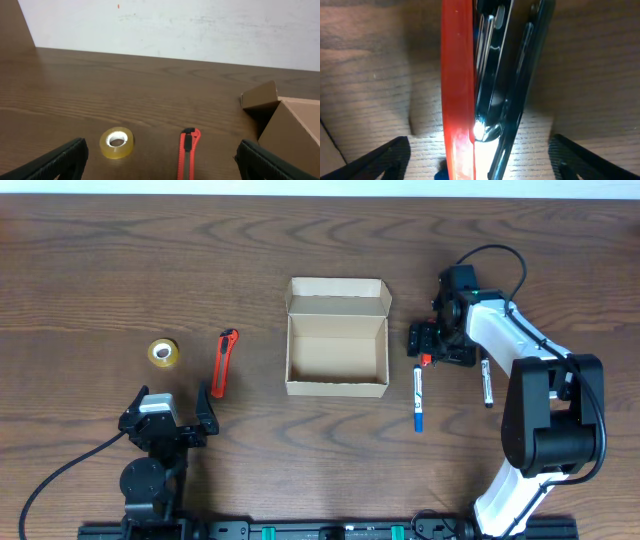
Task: Pack container
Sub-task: 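Lower the right gripper and grasp the stapler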
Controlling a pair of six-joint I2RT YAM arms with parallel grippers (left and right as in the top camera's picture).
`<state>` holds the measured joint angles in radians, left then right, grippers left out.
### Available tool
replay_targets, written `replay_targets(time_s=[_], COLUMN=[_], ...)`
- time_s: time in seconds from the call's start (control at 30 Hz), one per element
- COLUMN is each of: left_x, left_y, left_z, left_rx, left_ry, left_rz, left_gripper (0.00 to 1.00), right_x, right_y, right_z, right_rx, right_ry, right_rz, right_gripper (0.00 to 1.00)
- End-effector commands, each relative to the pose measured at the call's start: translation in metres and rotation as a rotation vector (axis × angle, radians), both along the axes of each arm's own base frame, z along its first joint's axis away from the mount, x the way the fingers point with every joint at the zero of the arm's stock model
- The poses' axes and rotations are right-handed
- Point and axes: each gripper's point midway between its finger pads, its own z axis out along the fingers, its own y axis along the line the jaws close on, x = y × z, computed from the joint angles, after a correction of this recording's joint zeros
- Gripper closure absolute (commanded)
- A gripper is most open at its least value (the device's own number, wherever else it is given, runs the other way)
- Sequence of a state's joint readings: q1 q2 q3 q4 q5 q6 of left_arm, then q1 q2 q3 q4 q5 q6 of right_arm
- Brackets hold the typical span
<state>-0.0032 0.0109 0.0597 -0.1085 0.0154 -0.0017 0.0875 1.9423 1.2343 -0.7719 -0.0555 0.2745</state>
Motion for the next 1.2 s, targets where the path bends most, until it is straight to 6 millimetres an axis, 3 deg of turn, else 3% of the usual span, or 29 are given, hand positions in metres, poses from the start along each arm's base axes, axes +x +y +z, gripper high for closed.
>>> replay_targets(time_s=[0.0,0.17,0.27,0.4,0.47,0.63,0.77,1.17], left_x=[-0.0003,-0.0003,-0.0003,-0.0003,-0.0003,-0.0003,-0.0003,-0.0003], left_y=[-0.0015,-0.0015,-0.0016,-0.0015,-0.0016,-0.0015,-0.0015,-0.0015], left_z=[-0.0179,-0.0178,-0.0178,-0.0178,-0.0178,-0.0178,-0.0178,-0.0179], left_rx=[-0.006,-0.007,-0.007,-0.030,-0.037,-0.036,-0.037,-0.036], left_ry=[0.045,0.044,0.044,0.044,0.043,0.043,0.043,0.044], left_rz=[-0.006,-0.006,-0.006,-0.002,-0.001,-0.001,-0.001,-0.001], left_gripper=[0.05,0.05,0.05,0.05,0.05,0.05,0.05,0.05], right_x=[-0.0003,0.0033,0.0040,0.0049,0.0049,0.0051,0.0063,0.0094], right_y=[0.0026,0.0029,0.0029,0.0030,0.0030,0.0030,0.0032,0.0043], right_z=[-0.0034,-0.0031,-0.0030,-0.0029,-0.0029,-0.0029,-0.0027,0.0002], right_rx=[0.006,0.007,0.007,0.008,0.008,0.008,0.008,0.014], right_ry=[0.003,-0.012,-0.015,-0.019,-0.019,-0.019,-0.024,-0.040], right_rz=[-0.005,-0.005,-0.005,-0.005,-0.005,-0.004,-0.004,-0.002], right_gripper=[0.17,0.37,0.39,0.52,0.64,0.73,0.95,0.99])
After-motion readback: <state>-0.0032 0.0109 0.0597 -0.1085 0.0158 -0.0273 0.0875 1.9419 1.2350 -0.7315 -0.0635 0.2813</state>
